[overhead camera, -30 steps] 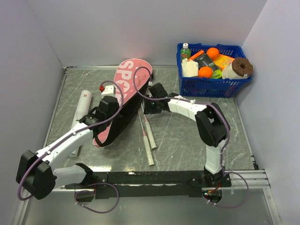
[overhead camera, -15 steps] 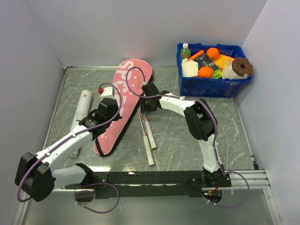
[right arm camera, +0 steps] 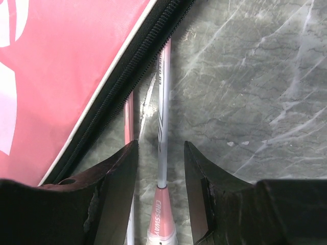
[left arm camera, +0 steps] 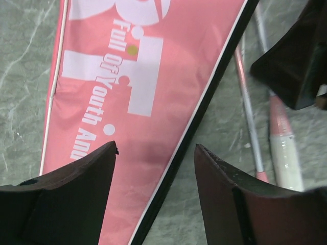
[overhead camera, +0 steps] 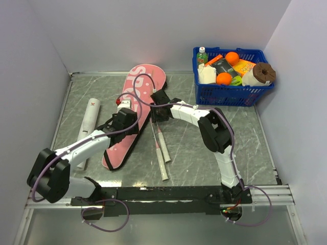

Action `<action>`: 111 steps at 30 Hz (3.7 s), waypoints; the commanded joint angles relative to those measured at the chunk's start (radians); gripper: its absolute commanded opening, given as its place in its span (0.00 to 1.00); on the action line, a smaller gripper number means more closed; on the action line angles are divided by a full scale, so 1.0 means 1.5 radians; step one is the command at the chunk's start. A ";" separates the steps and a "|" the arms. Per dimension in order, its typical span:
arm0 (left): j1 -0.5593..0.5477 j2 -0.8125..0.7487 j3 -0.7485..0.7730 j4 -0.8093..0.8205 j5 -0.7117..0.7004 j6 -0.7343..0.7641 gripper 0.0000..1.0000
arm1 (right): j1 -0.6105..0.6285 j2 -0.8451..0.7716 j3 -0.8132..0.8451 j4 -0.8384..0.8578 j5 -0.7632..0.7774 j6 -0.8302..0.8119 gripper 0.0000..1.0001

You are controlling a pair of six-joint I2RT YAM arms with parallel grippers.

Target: Pack up the badminton gear

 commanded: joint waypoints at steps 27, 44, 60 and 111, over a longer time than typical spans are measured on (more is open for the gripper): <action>-0.101 0.177 0.073 -0.068 -0.119 0.060 0.57 | -0.001 0.026 0.018 -0.010 -0.016 -0.007 0.49; -0.115 0.236 0.104 -0.102 -0.128 0.061 0.54 | -0.003 0.026 0.017 -0.010 -0.033 -0.005 0.49; -0.116 0.260 0.109 -0.107 -0.141 0.069 0.24 | -0.002 0.024 0.012 -0.008 -0.033 -0.003 0.49; -0.059 0.045 0.123 -0.066 -0.022 0.051 0.01 | -0.009 -0.362 -0.411 -0.043 0.115 0.103 0.00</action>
